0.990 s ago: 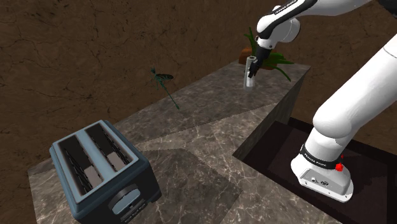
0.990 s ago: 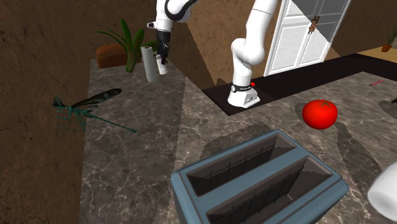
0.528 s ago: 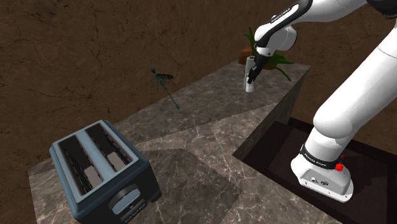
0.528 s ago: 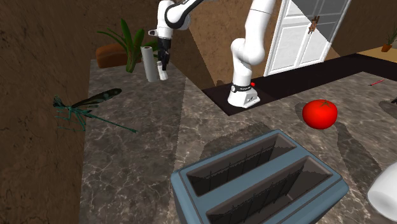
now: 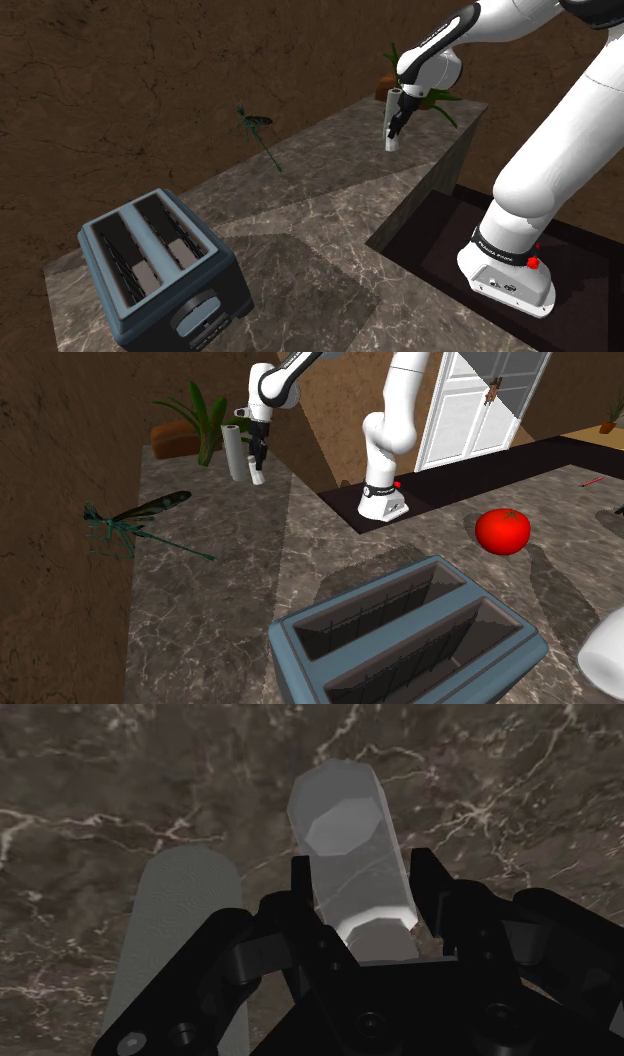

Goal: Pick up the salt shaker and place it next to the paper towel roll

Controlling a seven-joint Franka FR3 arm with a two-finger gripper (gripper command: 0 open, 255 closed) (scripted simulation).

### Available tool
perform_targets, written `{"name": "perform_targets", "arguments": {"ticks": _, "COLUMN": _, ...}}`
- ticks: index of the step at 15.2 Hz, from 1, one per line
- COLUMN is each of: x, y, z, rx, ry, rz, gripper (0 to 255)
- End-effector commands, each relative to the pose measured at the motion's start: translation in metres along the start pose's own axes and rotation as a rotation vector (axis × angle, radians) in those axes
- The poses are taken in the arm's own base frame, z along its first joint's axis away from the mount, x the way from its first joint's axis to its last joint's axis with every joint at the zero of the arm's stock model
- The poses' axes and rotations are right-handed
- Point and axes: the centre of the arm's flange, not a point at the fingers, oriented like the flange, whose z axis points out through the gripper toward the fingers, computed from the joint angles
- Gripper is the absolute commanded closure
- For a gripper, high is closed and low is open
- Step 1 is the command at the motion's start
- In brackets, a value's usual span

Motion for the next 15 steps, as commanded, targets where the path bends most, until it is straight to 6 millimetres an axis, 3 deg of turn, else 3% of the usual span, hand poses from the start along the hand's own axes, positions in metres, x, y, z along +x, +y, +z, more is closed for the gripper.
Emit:
{"name": "perform_targets", "arguments": {"ticks": 1, "x": 0.000, "y": 0.000, "z": 0.000, "rx": 0.000, "ry": 0.000, "rz": 0.000, "gripper": 255}}
{"name": "perform_targets", "arguments": {"ticks": 4, "x": 0.000, "y": 0.000, "z": 0.000, "rx": 0.000, "ry": 0.000, "rz": 0.000, "gripper": 255}}
{"name": "perform_targets", "arguments": {"ticks": 5, "x": 0.000, "y": 0.000, "z": 0.000, "rx": 0.000, "ry": 0.000, "rz": 0.000, "gripper": 0}}
{"name": "perform_targets", "arguments": {"ticks": 10, "x": 0.000, "y": 0.000, "z": 0.000, "rx": 0.000, "ry": 0.000, "rz": 0.000, "gripper": 0}}
{"name": "perform_targets", "arguments": {"ticks": 14, "x": 0.000, "y": 0.000, "z": -0.050, "rx": 0.000, "ry": 0.000, "rz": 0.000, "gripper": 0}}
{"name": "perform_targets", "arguments": {"ticks": 15, "x": 0.000, "y": 0.000, "z": -0.050, "rx": 0.000, "ry": 0.000, "rz": 0.000, "gripper": 0}}
